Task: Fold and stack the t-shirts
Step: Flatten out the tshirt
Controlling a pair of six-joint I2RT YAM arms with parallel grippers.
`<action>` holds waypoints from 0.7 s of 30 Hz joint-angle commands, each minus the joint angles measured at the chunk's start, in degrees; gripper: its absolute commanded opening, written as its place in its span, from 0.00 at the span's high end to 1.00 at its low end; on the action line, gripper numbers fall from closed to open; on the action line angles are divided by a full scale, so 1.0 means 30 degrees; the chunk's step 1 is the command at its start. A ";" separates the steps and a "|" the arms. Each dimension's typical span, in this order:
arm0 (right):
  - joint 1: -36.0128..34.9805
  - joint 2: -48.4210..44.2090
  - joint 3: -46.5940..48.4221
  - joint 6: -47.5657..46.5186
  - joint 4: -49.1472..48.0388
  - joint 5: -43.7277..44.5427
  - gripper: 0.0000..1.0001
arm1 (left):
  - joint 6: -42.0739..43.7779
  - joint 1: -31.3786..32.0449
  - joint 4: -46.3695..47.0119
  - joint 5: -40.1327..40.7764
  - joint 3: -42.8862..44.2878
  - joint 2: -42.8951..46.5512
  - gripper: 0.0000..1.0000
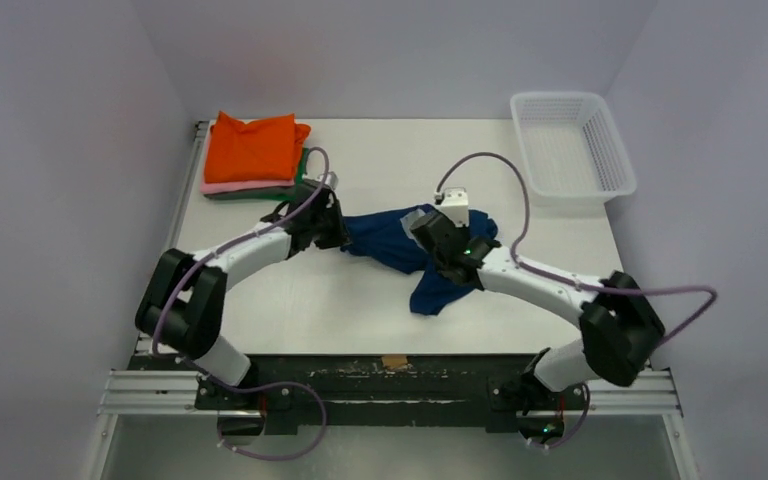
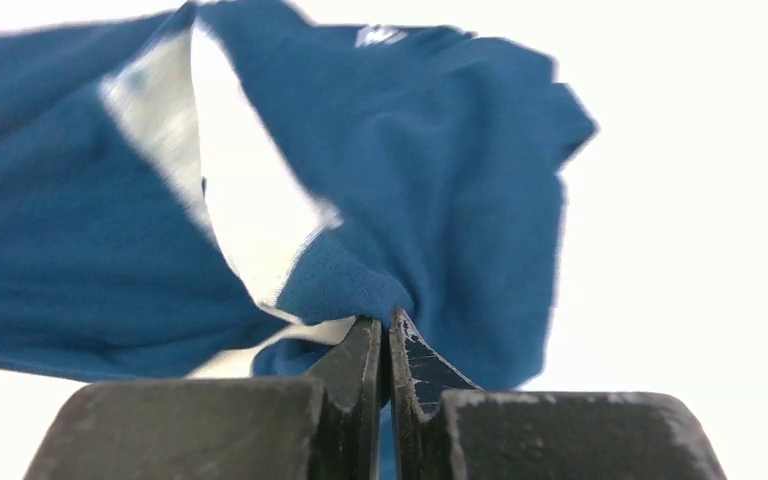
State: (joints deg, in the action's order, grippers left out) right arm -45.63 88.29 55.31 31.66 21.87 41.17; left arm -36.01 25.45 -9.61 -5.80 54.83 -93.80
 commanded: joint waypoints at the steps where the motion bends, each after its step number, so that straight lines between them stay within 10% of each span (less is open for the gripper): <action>1: 0.0727 -0.5864 -0.1514 0.0413 0.0345 0.3585 1.00 | 0.0724 -0.0213 -0.0196 0.1682 -0.1099 0.4646 1.00; 9: 0.1679 -1.4378 -0.0865 -0.4186 -0.1976 0.2043 1.00 | 0.1412 -0.0148 -0.2962 0.3668 -0.0794 1.3766 1.00; 21: 0.1664 -1.6833 0.6787 -0.7941 0.0117 -0.4465 1.00 | 0.3292 -0.0116 -0.5992 0.3517 0.4649 2.1517 1.00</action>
State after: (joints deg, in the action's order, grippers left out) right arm -40.88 37.74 68.71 13.34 21.52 34.20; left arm -30.17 25.52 -24.58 5.45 62.89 -29.58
